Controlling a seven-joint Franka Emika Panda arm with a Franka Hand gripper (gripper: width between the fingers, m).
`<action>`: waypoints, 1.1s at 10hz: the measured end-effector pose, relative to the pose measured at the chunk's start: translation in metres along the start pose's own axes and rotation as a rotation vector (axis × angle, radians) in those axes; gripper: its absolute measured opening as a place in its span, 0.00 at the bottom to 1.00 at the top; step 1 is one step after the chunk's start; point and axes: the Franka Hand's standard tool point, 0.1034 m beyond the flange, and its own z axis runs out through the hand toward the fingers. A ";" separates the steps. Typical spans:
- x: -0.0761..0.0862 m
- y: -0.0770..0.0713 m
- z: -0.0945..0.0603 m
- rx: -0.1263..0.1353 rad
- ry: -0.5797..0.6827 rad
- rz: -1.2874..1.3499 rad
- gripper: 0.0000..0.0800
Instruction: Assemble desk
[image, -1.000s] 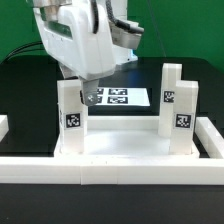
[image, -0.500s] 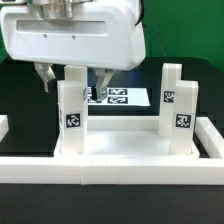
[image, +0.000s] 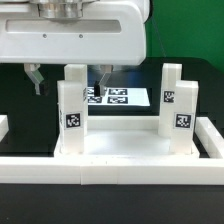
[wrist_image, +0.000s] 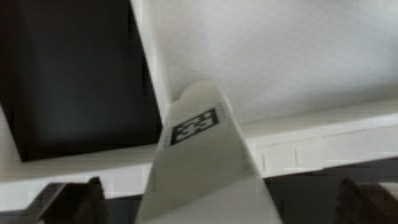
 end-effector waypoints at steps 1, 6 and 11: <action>-0.001 0.001 0.001 -0.001 -0.003 -0.065 0.81; -0.002 0.002 0.002 -0.017 -0.012 -0.274 0.78; -0.002 0.004 0.002 -0.008 -0.008 -0.110 0.36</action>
Offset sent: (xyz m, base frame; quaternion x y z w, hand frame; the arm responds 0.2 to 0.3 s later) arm 0.0042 0.0067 0.0019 -0.0019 -0.0079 -0.1329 0.9911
